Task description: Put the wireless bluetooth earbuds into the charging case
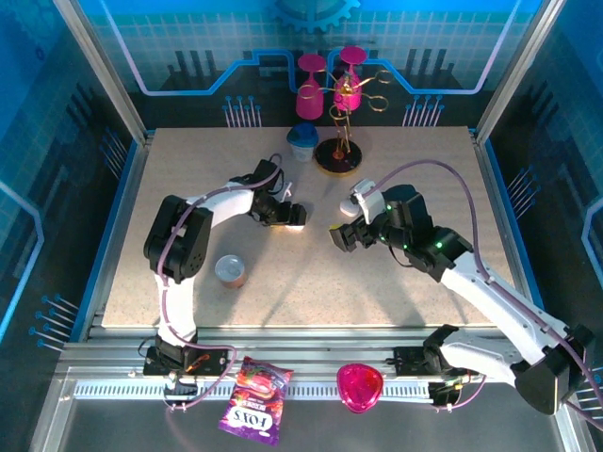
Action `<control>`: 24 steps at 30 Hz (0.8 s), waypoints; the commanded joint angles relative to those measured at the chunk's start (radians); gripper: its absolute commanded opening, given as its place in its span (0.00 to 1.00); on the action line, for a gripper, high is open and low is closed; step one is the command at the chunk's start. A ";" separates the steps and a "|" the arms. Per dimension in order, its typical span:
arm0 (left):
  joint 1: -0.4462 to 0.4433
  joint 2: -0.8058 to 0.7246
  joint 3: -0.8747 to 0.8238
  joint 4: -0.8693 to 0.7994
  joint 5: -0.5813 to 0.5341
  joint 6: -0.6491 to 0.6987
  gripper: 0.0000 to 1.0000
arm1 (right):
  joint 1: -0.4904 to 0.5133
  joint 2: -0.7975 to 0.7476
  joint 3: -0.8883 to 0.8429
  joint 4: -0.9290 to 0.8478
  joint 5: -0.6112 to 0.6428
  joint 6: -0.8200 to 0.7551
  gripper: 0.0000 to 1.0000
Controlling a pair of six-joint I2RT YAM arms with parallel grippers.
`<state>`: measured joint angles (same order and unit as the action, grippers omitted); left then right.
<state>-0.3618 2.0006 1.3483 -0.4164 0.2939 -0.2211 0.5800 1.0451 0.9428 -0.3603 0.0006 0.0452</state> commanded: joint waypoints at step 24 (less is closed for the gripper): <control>0.139 -0.776 -0.942 0.969 -0.627 0.276 0.99 | -0.496 0.133 -0.562 0.956 0.198 0.009 1.00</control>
<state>-0.2623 1.2400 0.4614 0.4149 -0.2390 0.0154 0.1181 1.1233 0.3916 0.3637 0.1612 0.1104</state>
